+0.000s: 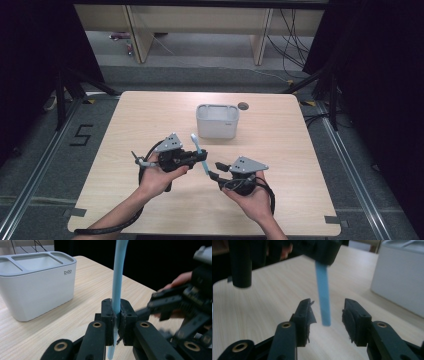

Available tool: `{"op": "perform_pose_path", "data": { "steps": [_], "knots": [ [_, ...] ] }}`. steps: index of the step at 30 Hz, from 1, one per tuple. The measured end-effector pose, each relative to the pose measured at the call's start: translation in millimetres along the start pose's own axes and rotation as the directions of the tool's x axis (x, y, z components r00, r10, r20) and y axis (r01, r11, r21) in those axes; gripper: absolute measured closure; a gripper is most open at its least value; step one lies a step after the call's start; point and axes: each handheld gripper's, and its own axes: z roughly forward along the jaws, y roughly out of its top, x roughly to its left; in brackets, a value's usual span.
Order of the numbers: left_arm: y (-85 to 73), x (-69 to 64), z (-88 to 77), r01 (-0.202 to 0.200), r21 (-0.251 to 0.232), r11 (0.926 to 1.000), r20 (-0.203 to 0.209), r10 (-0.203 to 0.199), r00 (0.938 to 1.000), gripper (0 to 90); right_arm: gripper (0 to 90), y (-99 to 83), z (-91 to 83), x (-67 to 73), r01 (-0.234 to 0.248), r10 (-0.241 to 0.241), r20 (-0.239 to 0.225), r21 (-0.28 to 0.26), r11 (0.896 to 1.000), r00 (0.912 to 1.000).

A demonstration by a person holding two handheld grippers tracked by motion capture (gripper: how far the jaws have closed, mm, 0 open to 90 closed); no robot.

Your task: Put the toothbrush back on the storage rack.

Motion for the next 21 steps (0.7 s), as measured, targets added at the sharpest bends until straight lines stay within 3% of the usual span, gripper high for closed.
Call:
{"op": "perform_pose_path", "data": {
  "steps": [1, 2, 5, 8, 10, 12, 13, 19, 21],
  "knots": [
    [-0.4, -0.6, 0.5, -0.009, 0.001, 1.0, -0.001, 0.009, 1.0, 83.4, 60.9, 0.0, 0.0, 0.0, 0.0, 0.0, 0.0, 0.0, 1.0, 1.0],
    [-0.8, -1.6, 1.0, -0.012, 0.002, 0.9999, -0.001, 0.012, 0.9999, 83.4, 63.7, 6.0, -4.8, -1.9, 0.004, -0.003, 0.02, -0.045, 0.999, 0.9998],
    [-1.7, -3.7, 2.4, -0.029, 0.005, 0.9996, -0.002, 0.029, 0.9996, 83.3, 65.7, 11.9, -8.3, -0.7, -0.027, 0.028, 0.015, -0.069, 0.997, 0.9995],
    [-2.4, -5.4, 4.3, -0.035, 0.006, 0.9994, 0.0, 0.035, 0.9994, 83.3, 67.0, 20.5, -10.8, -0.5, -0.021, 0.023, 0.012, -0.116, 0.993, 0.9997],
    [-2.6, -6.2, 6.3, -0.037, -0.003, 0.9993, 0.011, 0.037, 0.9993, 83.3, 67.2, 25.7, -11.6, 1.5, -0.039, 0.039, 0.002, -0.127, 0.991, 0.9992],
    [-2.0, -8.4, 7.0, -0.043, 0.005, 0.9991, 0.003, 0.043, 0.9991, 83.3, 67.5, 30.0, -11.6, 2.1, -0.021, 0.023, 0.007, -0.139, 0.99, 0.9997],
    [-1.8, -9.3, 7.6, -0.047, 0.006, 0.9989, 0.003, 0.047, 0.9989, 83.3, 67.5, 31.5, -11.1, 4.5, -0.043, 0.043, 0.002, -0.136, 0.99, 0.9991],
    [-1.8, -14.9, 11.6, -0.064, 0.013, 0.9978, 0.018, 0.064, 0.9978, 83.3, 68.1, 40.6, -7.7, 5.9, -0.019, 0.02, 0.004, -0.183, 0.983, 0.9998],
    [-1.3, -15.7, 12.5, -0.068, 0.013, 0.9976, 0.018, 0.067, 0.9976, 83.3, 68.2, 43.5, -7.2, 8.0, -0.042, 0.04, -0.014, -0.187, 0.981, 0.9991]
  ]
}}
